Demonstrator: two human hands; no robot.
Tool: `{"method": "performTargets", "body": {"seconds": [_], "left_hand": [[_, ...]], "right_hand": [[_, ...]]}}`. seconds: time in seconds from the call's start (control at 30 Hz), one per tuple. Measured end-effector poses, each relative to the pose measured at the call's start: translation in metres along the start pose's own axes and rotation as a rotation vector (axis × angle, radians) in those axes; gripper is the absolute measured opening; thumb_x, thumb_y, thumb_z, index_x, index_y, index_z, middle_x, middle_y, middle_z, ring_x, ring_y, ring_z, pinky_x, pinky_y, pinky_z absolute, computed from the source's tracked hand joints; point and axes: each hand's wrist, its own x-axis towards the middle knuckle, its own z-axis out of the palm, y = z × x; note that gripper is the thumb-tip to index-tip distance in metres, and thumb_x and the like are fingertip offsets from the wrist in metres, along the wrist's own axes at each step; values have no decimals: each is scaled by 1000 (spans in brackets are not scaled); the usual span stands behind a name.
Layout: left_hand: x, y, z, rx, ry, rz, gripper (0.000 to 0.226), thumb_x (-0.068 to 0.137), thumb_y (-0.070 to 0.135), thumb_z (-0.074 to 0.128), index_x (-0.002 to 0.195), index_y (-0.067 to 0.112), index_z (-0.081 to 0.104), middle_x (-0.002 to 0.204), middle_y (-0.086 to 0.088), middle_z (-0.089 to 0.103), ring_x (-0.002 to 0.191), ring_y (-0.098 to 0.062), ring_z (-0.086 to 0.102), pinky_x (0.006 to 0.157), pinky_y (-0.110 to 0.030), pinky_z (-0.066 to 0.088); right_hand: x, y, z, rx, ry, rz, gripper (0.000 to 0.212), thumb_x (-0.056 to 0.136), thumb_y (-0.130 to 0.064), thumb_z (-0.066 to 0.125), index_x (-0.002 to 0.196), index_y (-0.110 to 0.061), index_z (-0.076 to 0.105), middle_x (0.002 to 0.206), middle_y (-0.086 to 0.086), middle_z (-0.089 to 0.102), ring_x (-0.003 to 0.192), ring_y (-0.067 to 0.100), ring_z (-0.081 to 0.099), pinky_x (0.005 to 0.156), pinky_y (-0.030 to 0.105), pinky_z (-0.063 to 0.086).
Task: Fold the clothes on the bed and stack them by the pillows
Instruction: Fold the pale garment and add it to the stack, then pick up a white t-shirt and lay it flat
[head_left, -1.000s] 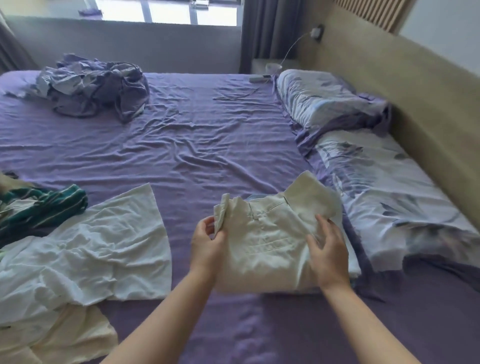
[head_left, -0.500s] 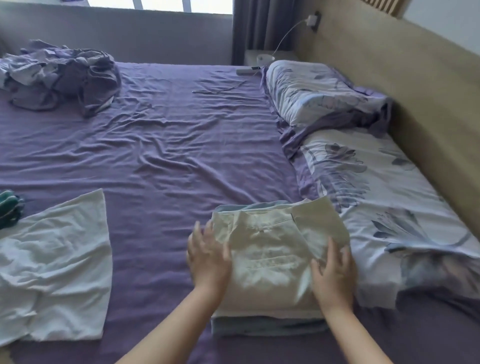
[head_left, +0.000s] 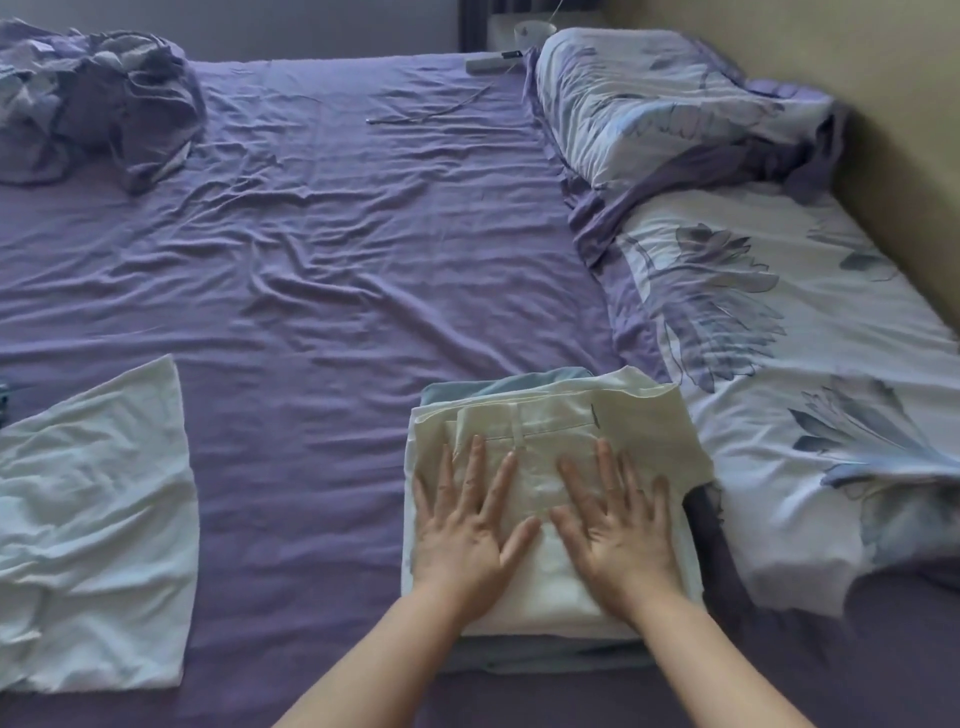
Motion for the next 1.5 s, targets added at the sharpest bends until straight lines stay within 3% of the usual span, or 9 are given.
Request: {"method": "performTargets", "body": {"seconds": [0.23,0.37,0.5,0.63,0.77,0.97,1.2,1.37,1.5], "left_hand": [[21,-5,0,-82,-151,-3,67,76,79,2,122,57,-41,138,16,-51,129,-17,-48,109,-52,-22],[5,-1,-11,-49,-106,-4,68,87,71,14,140,49,-22,151,12,-32,140,-20,-29,113,-48,-13],[-40,-2,-20,-92,-115,-88,62,96,56,23,150,36,3,159,7,-9,147,-21,-5,118,-40,0],[-88,-22,-41,-137,-110,-113,51,96,44,33,145,32,26,151,7,31,137,-15,30,110,-35,26],[-132,-53,-62,-154,-169,-205,37,95,42,37,129,30,45,120,0,63,110,-25,56,85,-33,42],[-192,-125,-72,-172,-158,-308,42,93,45,39,132,33,44,125,3,60,114,-22,56,89,-31,44],[-244,-244,-94,-119,-132,-422,40,91,46,40,127,31,49,119,5,62,112,-19,57,88,-30,44],[-266,-336,-128,66,-169,-380,38,91,36,39,127,27,49,121,4,59,113,-21,53,88,-31,40],[-268,-405,-147,151,-135,-320,34,91,32,40,123,26,51,121,3,57,113,-22,50,88,-29,39]], "right_hand": [[17,5,1,59,-106,10,53,79,-70,-10,121,-59,-38,131,-15,-56,135,15,-37,107,51,-22],[8,0,-9,50,-124,59,56,90,-64,7,131,-52,-30,138,-9,-48,142,20,-22,111,51,-13],[-24,-31,-14,96,51,186,55,96,-55,22,147,-43,8,159,2,-8,145,26,3,114,47,3],[-68,-74,-19,41,58,174,60,90,-49,39,144,-24,36,152,13,30,141,32,23,113,52,14],[-96,-119,-31,59,126,-49,54,49,-22,86,99,-9,73,108,21,67,102,38,65,80,60,48],[-119,-209,-40,56,176,-313,59,33,-23,92,89,-13,75,87,0,72,89,25,70,71,51,54],[-119,-316,-16,81,96,-437,56,30,-20,91,82,-14,74,81,-2,71,83,23,71,70,50,55],[-108,-398,4,35,-59,-499,39,81,-29,59,119,-22,59,122,-6,57,125,20,47,109,45,28],[-90,-463,17,65,-41,-572,37,88,-33,50,123,-20,53,126,-2,53,129,21,39,108,37,27]]}}
